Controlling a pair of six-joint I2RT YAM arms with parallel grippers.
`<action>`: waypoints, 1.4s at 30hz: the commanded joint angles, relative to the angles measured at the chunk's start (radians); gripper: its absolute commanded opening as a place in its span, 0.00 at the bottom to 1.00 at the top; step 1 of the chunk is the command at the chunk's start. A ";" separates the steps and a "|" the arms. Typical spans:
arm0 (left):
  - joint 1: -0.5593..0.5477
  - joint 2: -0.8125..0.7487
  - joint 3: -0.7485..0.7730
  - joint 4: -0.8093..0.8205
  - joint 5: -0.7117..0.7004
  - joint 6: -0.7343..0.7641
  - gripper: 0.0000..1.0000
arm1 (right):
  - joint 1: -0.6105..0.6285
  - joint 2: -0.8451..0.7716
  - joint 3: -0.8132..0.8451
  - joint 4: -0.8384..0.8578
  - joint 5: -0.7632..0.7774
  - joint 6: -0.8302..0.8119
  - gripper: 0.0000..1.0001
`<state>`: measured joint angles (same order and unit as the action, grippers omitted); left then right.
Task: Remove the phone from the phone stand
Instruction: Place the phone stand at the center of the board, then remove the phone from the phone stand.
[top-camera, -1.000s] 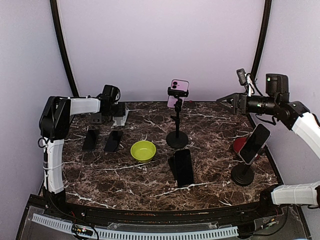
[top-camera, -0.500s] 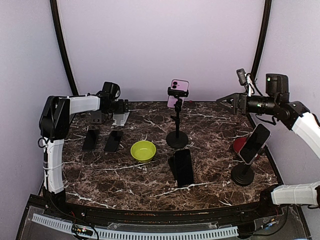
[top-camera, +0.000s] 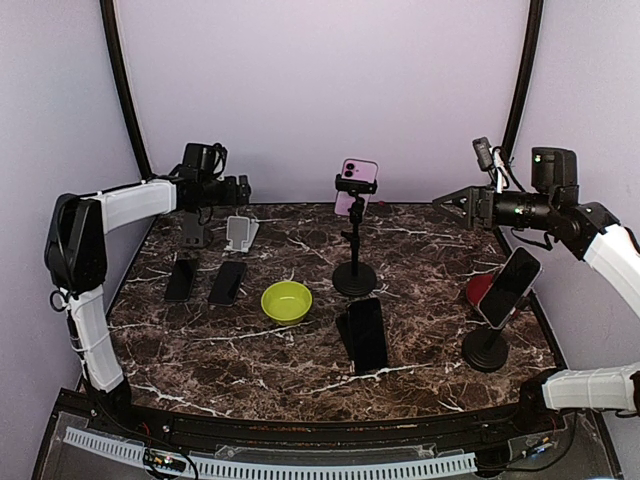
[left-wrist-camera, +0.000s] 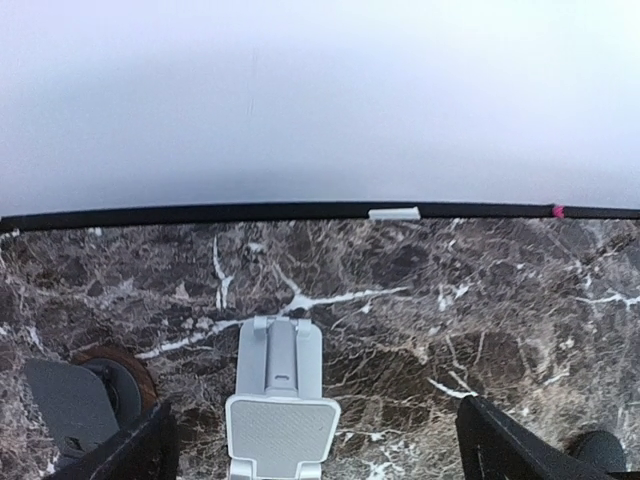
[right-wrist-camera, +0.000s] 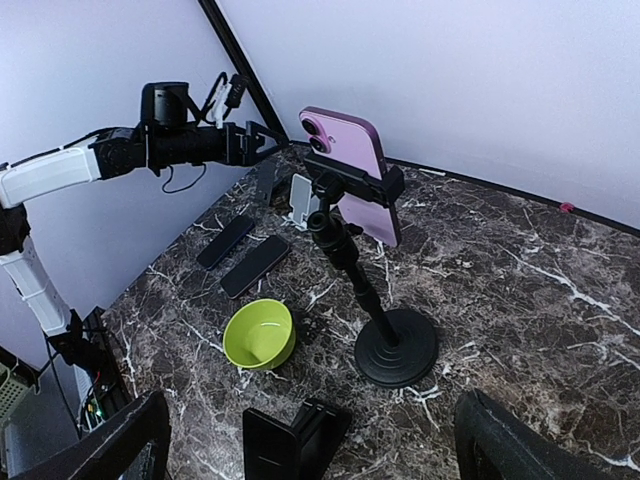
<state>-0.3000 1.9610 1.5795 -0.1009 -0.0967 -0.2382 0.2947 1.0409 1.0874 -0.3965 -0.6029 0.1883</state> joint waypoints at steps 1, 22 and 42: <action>-0.007 -0.130 -0.062 0.059 0.017 0.032 0.99 | 0.009 -0.003 0.012 0.035 -0.018 0.005 0.99; -0.224 -0.474 -0.410 0.103 -0.033 0.121 0.99 | 0.107 0.022 0.088 -0.067 0.099 0.005 0.99; -0.504 -0.558 -0.855 0.577 0.483 -0.078 0.92 | 0.124 0.037 0.072 -0.093 0.057 -0.050 0.99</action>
<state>-0.7452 1.3830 0.7582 0.3038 0.3206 -0.2398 0.4118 1.0779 1.1545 -0.5041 -0.5262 0.1543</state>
